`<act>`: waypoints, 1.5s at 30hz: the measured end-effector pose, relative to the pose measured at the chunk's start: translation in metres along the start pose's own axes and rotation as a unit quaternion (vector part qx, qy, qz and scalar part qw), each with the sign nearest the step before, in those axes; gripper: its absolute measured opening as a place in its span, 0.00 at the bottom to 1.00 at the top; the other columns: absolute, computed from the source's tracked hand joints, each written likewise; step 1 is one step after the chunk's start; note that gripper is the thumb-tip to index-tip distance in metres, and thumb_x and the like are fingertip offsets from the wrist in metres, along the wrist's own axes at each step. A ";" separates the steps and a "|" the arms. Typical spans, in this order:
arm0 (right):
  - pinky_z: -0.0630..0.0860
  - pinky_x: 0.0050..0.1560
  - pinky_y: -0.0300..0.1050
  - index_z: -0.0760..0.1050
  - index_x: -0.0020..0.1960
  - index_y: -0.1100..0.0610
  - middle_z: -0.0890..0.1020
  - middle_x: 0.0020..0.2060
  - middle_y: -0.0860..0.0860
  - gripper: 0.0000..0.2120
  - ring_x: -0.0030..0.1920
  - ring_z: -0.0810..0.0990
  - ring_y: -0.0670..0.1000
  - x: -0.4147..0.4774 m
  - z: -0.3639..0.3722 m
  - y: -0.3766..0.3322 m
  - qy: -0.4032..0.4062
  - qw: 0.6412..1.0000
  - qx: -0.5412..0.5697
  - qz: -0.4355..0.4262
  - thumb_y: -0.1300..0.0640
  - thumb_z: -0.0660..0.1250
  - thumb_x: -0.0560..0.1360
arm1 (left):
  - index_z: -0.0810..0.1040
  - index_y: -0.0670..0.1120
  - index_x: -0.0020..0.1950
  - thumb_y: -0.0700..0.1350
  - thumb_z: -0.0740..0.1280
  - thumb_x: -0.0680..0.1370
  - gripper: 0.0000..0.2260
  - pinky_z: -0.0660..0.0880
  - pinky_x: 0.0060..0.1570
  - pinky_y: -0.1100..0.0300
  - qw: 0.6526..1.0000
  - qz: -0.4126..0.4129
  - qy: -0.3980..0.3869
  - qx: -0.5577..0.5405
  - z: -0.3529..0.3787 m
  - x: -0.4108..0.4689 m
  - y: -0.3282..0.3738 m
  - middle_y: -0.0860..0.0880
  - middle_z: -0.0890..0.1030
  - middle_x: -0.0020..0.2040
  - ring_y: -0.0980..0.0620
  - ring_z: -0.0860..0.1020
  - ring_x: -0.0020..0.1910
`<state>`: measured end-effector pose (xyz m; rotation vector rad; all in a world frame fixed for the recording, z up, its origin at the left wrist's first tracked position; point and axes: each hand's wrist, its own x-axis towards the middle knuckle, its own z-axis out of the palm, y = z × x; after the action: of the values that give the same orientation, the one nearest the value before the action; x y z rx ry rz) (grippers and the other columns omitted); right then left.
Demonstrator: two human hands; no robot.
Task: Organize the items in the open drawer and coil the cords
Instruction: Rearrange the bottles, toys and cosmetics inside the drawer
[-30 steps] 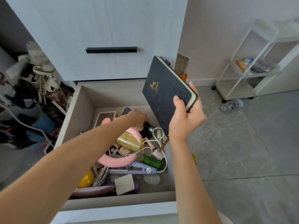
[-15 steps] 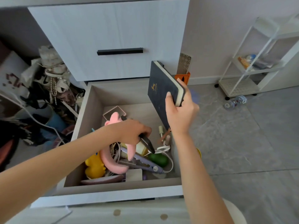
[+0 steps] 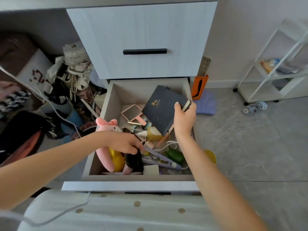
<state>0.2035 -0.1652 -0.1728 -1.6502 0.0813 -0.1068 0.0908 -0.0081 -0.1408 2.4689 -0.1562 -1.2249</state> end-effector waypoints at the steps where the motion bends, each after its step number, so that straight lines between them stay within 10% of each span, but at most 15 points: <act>1: 0.71 0.36 0.28 0.69 0.51 0.58 0.76 0.41 0.50 0.07 0.40 0.77 0.47 -0.001 0.000 0.000 -0.008 0.999 0.030 0.034 0.62 0.66 0.75 | 0.73 0.50 0.67 0.40 0.59 0.79 0.17 0.65 0.65 0.65 0.999 0.008 0.039 -0.029 -0.001 0.004 0.003 0.54 0.74 0.65 0.57 0.71 0.64; 6: 0.77 0.57 0.56 0.66 0.58 0.56 0.77 0.54 0.58 0.16 0.54 0.78 0.57 0.001 0.003 -0.005 -0.022 0.961 0.187 0.205 0.62 0.65 0.72 | 0.73 0.44 0.66 0.41 0.64 0.76 0.18 0.70 0.61 0.58 0.982 -0.045 0.182 -0.025 -0.013 0.050 -0.013 0.48 0.75 0.63 0.48 0.73 0.62; 13: 0.78 0.45 0.50 0.68 0.59 0.43 0.71 0.65 0.53 0.21 0.53 0.76 0.52 0.016 -0.013 -0.019 -0.035 0.950 0.259 0.172 0.63 0.63 0.72 | 0.45 0.51 0.77 0.53 0.68 0.74 0.40 0.58 0.70 0.45 0.965 -0.093 0.162 0.184 -0.013 0.121 0.000 0.46 0.55 0.77 0.42 0.58 0.74; 17: 0.75 0.59 0.60 0.75 0.54 0.42 0.77 0.59 0.54 0.19 0.52 0.79 0.53 0.017 -0.015 -0.019 -0.012 0.961 0.235 0.145 0.58 0.65 0.65 | 0.61 0.48 0.72 0.52 0.66 0.74 0.29 0.63 0.66 0.45 0.930 -0.124 0.203 0.280 -0.005 0.146 0.009 0.46 0.70 0.69 0.44 0.71 0.65; 20: 0.73 0.60 0.63 0.77 0.50 0.39 0.78 0.58 0.52 0.18 0.58 0.77 0.54 0.016 -0.013 -0.017 -0.009 0.973 0.198 0.121 0.55 0.66 0.62 | 0.72 0.47 0.60 0.59 0.68 0.69 0.24 0.74 0.51 0.54 0.928 -0.151 0.278 0.195 -0.011 0.134 0.000 0.47 0.79 0.54 0.45 0.78 0.51; 25: 0.75 0.58 0.61 0.77 0.50 0.46 0.80 0.51 0.51 0.14 0.51 0.79 0.52 0.020 -0.018 -0.021 -0.006 0.963 0.230 0.143 0.61 0.65 0.69 | 0.59 0.45 0.68 0.61 0.69 0.69 0.36 0.71 0.41 0.55 0.857 -0.280 0.430 -0.040 -0.044 0.099 -0.038 0.44 0.77 0.54 0.41 0.78 0.52; 35: 0.77 0.52 0.59 0.72 0.52 0.51 0.78 0.48 0.51 0.11 0.45 0.78 0.50 0.021 -0.018 -0.020 -0.015 0.969 0.204 0.142 0.64 0.63 0.73 | 0.52 0.41 0.76 0.55 0.61 0.77 0.34 0.55 0.71 0.47 0.860 -0.415 0.276 0.109 -0.047 0.107 -0.041 0.37 0.50 0.76 0.39 0.49 0.75; 40: 0.77 0.47 0.53 0.71 0.51 0.51 0.78 0.45 0.50 0.10 0.44 0.77 0.49 0.019 -0.017 -0.022 -0.014 0.959 0.233 0.158 0.64 0.62 0.74 | 0.57 0.47 0.76 0.55 0.57 0.78 0.28 0.49 0.73 0.47 0.923 -0.156 0.244 0.254 -0.027 0.127 -0.003 0.43 0.56 0.76 0.43 0.53 0.75; 45: 0.78 0.51 0.56 0.71 0.51 0.50 0.77 0.51 0.54 0.10 0.50 0.77 0.53 0.021 -0.016 -0.022 -0.023 0.964 0.222 0.142 0.62 0.63 0.73 | 0.51 0.47 0.76 0.52 0.58 0.79 0.29 0.52 0.72 0.43 0.905 -0.155 0.155 0.364 -0.005 0.139 -0.007 0.43 0.55 0.77 0.41 0.52 0.75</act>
<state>0.2222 -0.1820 -0.1488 -1.1779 0.2397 0.1260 0.1803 -0.0368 -0.2442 3.4210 -0.1577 -0.9718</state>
